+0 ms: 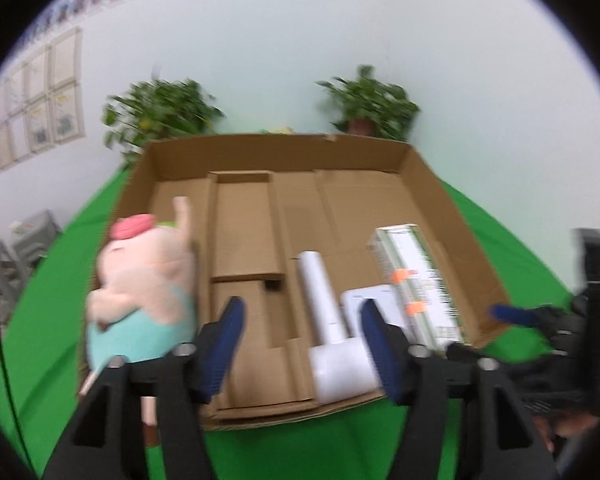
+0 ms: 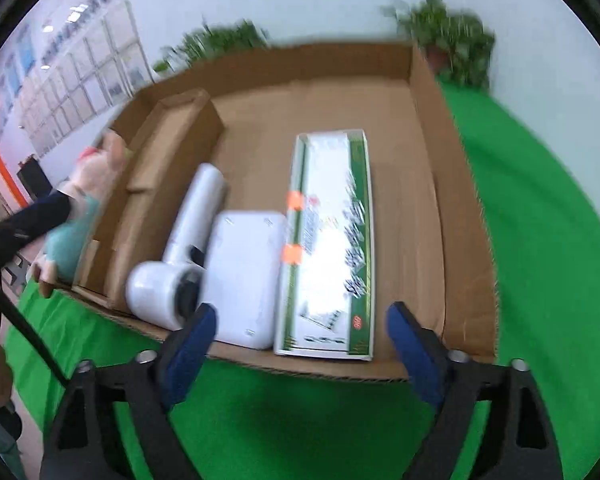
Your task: Organize objects
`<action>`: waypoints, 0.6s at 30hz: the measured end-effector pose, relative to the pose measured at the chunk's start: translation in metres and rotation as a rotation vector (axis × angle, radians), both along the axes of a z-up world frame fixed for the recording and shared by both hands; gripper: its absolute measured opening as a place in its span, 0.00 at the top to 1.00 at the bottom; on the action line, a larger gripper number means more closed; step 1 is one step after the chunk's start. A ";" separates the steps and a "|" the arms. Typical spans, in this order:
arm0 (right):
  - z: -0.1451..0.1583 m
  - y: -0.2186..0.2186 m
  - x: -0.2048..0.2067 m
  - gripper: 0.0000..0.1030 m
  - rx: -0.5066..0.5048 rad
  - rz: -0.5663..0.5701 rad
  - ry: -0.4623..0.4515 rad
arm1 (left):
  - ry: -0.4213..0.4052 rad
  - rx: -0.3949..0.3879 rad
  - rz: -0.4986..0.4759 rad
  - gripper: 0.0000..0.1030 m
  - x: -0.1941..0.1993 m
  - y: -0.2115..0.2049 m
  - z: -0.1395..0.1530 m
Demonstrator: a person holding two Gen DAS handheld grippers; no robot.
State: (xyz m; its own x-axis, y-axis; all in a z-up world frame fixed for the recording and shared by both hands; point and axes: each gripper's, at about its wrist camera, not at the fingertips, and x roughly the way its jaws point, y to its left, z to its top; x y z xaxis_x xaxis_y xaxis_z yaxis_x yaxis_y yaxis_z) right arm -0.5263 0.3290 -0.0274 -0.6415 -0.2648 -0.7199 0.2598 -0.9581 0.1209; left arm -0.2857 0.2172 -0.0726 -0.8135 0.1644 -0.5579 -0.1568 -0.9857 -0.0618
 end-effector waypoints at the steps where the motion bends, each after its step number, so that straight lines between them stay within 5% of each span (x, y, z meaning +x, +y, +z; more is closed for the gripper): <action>1: 0.009 -0.010 0.030 0.01 0.000 -0.002 0.057 | 0.033 -0.012 0.053 0.17 0.007 -0.004 -0.005; 3: 0.017 -0.025 0.052 0.01 0.011 -0.011 0.152 | 0.076 -0.022 0.121 0.17 0.023 -0.009 -0.013; 4: -0.004 -0.033 0.092 0.01 0.022 -0.010 0.180 | 0.077 -0.029 0.148 0.17 0.027 -0.011 -0.020; 10: -0.010 -0.065 0.115 0.01 0.042 -0.065 0.255 | 0.061 -0.026 0.224 0.17 0.024 -0.022 -0.052; 18: -0.043 -0.048 0.133 0.00 0.075 -0.130 0.267 | 0.056 -0.066 0.235 0.16 0.016 -0.024 -0.074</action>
